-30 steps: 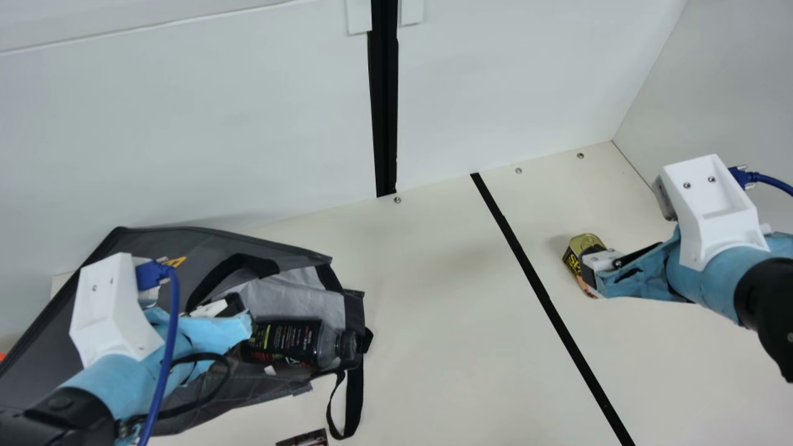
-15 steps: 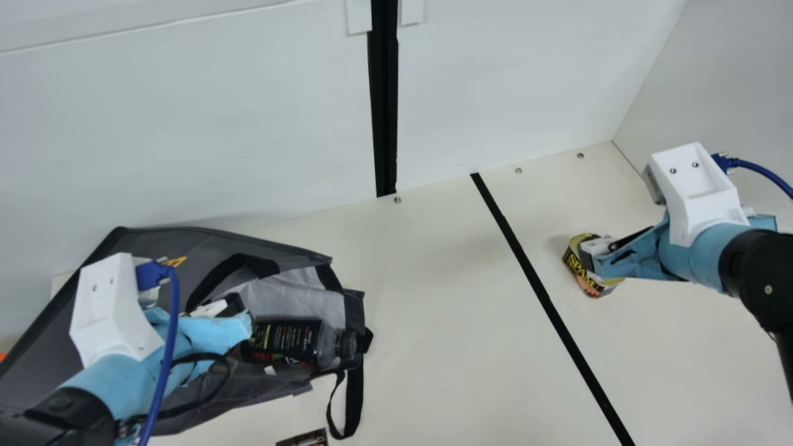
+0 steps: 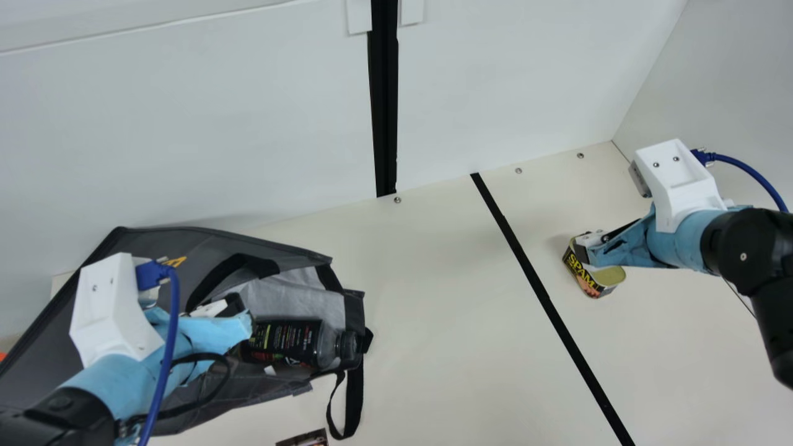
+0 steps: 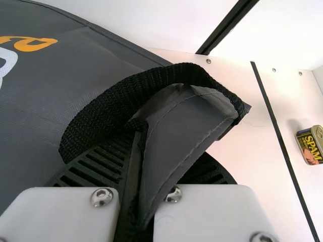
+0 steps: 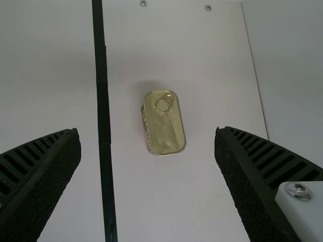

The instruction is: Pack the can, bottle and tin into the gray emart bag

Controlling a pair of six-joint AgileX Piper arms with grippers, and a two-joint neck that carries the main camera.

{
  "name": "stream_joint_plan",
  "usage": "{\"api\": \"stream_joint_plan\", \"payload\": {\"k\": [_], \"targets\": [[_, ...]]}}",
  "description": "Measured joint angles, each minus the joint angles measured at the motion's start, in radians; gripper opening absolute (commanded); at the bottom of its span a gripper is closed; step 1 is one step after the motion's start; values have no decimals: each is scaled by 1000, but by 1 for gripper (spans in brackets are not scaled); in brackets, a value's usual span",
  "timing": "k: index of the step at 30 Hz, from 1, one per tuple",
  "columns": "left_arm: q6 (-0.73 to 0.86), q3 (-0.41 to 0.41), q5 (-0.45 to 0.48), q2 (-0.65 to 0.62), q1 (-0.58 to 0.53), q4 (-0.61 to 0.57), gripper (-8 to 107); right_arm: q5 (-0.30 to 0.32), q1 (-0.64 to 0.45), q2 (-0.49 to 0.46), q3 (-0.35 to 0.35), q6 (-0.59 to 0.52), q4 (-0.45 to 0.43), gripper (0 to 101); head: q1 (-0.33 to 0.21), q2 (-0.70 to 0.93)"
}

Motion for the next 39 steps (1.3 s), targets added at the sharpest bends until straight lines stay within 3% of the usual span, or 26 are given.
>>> {"api": "stream_joint_plan", "payload": {"k": [39], "targets": [[0,0,0,0,0,0,10,-80,-94,266,-33,-157,81,91,0,2]]}}
